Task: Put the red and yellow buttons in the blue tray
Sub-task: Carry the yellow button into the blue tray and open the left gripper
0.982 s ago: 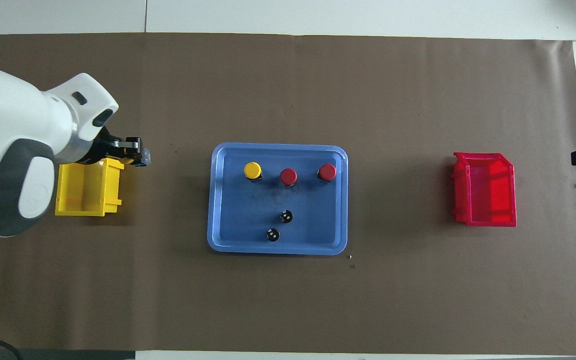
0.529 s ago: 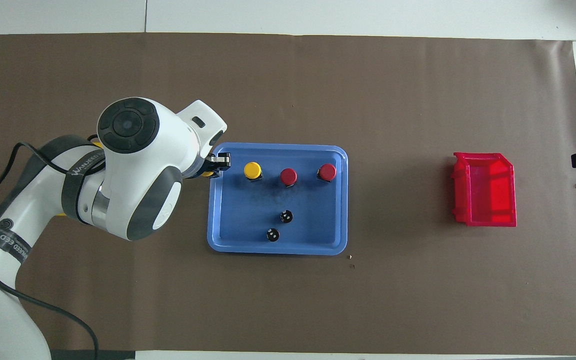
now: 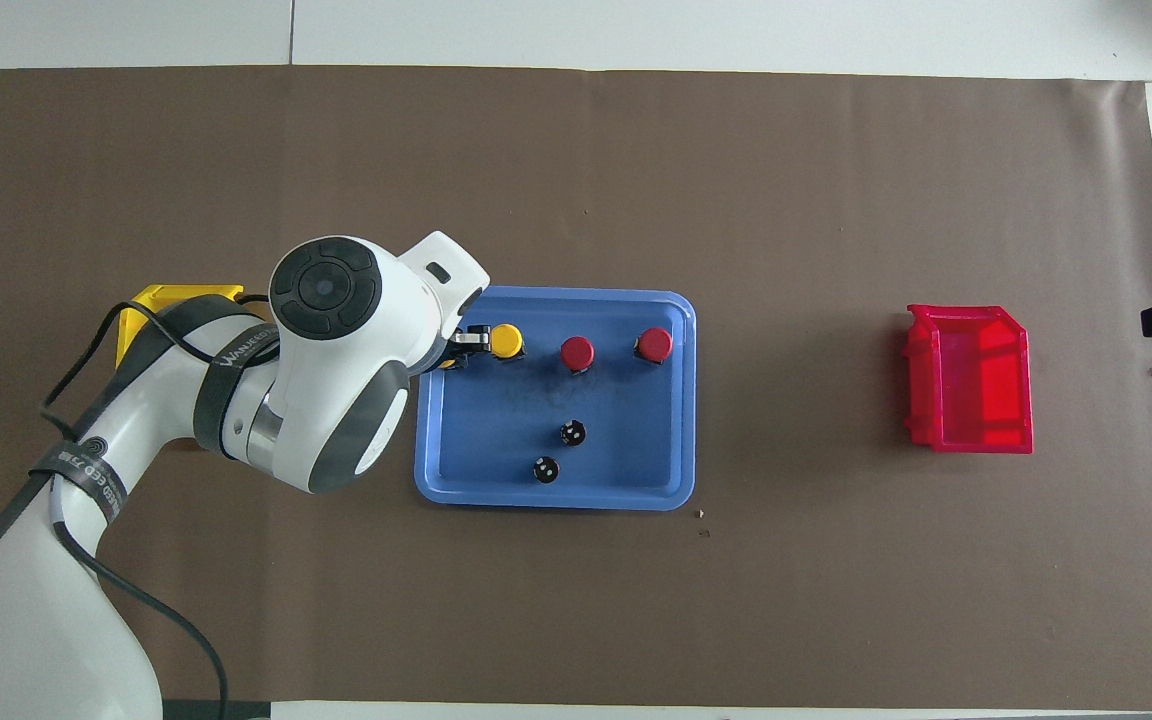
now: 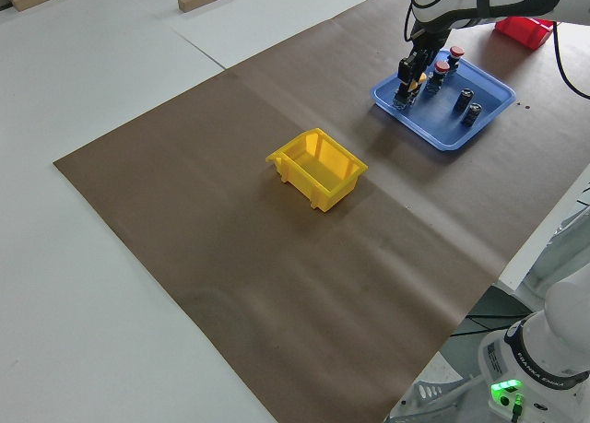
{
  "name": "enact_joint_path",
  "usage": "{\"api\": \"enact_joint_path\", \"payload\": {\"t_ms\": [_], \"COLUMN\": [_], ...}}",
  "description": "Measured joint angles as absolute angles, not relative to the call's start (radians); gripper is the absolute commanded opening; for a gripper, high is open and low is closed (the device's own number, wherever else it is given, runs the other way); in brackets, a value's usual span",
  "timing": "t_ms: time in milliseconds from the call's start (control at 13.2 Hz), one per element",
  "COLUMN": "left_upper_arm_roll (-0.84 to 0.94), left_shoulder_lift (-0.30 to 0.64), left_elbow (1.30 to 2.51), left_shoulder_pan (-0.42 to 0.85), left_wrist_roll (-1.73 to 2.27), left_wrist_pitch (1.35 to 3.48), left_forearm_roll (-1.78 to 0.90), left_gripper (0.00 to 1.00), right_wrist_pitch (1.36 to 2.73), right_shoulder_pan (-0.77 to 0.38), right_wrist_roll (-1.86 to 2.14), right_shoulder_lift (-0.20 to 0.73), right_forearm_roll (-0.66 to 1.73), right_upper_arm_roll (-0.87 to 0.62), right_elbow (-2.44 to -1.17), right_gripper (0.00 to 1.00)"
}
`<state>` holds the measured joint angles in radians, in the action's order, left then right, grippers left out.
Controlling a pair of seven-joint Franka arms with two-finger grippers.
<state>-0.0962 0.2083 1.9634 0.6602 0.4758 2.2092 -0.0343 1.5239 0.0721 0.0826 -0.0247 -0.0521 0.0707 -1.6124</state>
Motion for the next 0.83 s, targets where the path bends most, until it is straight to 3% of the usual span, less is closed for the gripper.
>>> {"api": "enact_joint_path", "payload": {"t_ms": [76, 227, 453, 831], "left_upper_arm_roll": [-0.096, -0.096, -0.096, -0.131], "left_shoulder_lift": [0.216, 0.231, 0.234, 0.222], "left_elbow": [1.967, 1.968, 1.967, 1.853], "left_shoulder_pan": [0.663, 0.664, 0.664, 0.658], "left_wrist_roll": [0.477, 0.477, 0.477, 0.378], "left_wrist_pitch": [2.224, 2.247, 2.247, 2.035], "left_forearm_roll": [-0.034, -0.034, -0.034, -0.031], "left_gripper": [0.22, 0.69, 1.0, 1.0], "right_wrist_pitch": [1.524, 1.524, 1.523, 1.523], "right_shoulder_pan": [0.072, 0.072, 0.072, 0.072], "right_wrist_roll": [0.083, 0.083, 0.083, 0.083], "right_shoulder_lift": [-0.025, -0.025, -0.025, -0.025], "right_forearm_roll": [-0.052, -0.052, -0.052, -0.052], "right_upper_arm_roll": [0.07, 0.069, 0.069, 0.066], "right_elbow": [-1.612, -1.612, -1.612, -1.612], "right_gripper": [1.0, 1.0, 1.0, 1.0]}}
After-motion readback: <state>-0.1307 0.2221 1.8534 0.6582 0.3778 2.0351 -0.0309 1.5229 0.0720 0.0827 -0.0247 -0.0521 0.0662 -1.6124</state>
